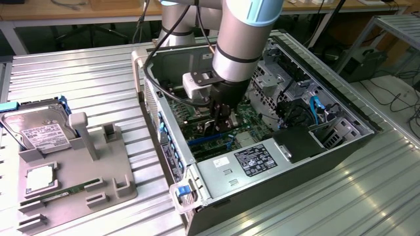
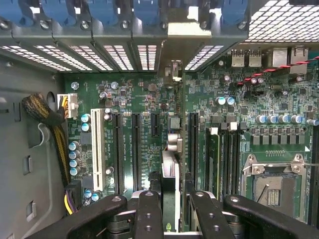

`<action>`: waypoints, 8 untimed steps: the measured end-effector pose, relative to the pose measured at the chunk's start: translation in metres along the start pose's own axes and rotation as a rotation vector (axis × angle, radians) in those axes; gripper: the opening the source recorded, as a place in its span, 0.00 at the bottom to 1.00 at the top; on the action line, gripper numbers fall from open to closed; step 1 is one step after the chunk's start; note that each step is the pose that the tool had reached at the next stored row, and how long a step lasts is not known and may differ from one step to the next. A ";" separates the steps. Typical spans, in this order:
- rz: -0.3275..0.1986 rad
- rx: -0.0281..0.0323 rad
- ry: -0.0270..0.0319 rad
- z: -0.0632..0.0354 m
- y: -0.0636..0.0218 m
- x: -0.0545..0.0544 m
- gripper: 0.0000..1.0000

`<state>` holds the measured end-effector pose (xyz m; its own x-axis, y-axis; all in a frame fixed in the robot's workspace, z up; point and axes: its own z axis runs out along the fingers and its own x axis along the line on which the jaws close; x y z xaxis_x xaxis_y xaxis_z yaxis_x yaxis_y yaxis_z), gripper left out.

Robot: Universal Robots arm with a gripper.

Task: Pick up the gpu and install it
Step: 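Insert the gpu into the slot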

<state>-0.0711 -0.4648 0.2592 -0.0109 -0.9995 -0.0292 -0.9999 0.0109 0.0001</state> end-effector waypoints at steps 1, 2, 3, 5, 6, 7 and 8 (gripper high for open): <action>0.000 -0.0001 -0.0001 0.0001 0.0002 0.000 0.27; 0.000 -0.0001 -0.0002 0.0002 0.0004 0.000 0.27; 0.000 -0.0003 -0.0004 0.0002 0.0008 0.000 0.27; 0.000 -0.0005 -0.0005 0.0003 0.0016 0.000 0.27; 0.000 -0.0006 -0.0005 0.0004 0.0017 0.000 0.27; 0.000 -0.0008 -0.0004 0.0005 0.0017 0.000 0.27; 0.000 -0.0010 -0.0005 0.0007 0.0017 0.000 0.27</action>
<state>-0.0728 -0.4645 0.2585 -0.0109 -0.9995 -0.0297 -0.9999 0.0109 0.0011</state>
